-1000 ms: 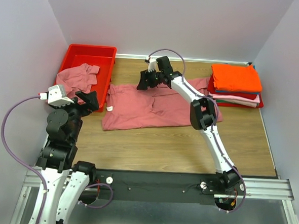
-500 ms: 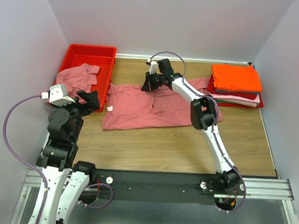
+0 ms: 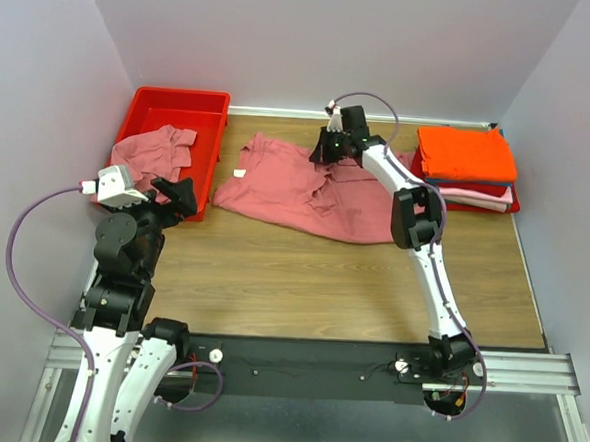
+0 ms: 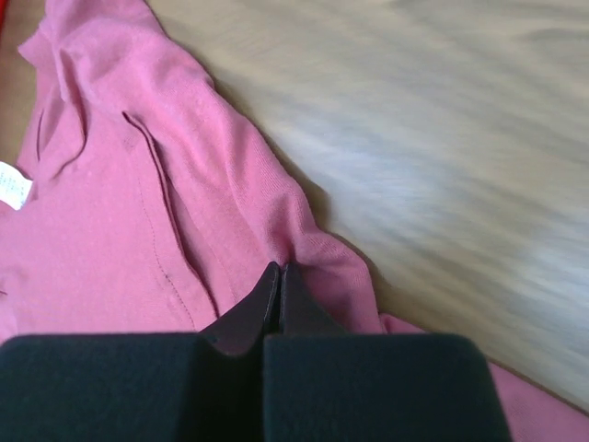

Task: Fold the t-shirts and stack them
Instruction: Fold the tshirt

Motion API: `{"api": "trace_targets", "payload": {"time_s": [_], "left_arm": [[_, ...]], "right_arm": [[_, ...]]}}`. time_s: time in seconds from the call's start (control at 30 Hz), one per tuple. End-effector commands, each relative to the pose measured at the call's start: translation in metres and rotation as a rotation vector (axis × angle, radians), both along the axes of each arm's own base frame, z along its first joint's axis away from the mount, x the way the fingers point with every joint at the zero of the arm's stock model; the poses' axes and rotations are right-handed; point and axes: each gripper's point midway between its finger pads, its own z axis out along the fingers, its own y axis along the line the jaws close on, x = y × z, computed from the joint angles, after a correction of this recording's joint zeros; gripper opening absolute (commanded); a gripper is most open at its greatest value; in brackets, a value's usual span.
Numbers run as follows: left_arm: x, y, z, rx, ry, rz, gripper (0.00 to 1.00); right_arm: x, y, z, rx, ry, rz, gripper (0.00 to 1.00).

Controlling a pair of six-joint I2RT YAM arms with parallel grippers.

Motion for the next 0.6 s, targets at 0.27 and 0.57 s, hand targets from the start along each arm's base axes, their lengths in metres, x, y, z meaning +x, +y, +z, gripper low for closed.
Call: {"api": "trace_targets", "payload": {"time_s": [0.27, 0.57], "left_arm": [[0.008, -0.01, -0.005, -0.014, 0.003, -0.046, 0.94], [0.013, -0.019, -0.003, -0.025, -0.009, -0.095, 0.94]], "right_arm": [[0.071, -0.085, -0.009, -0.191, -0.095, -0.459, 0.0], [0.049, -0.036, 0.08, -0.01, -0.21, -0.092, 0.47]]}}
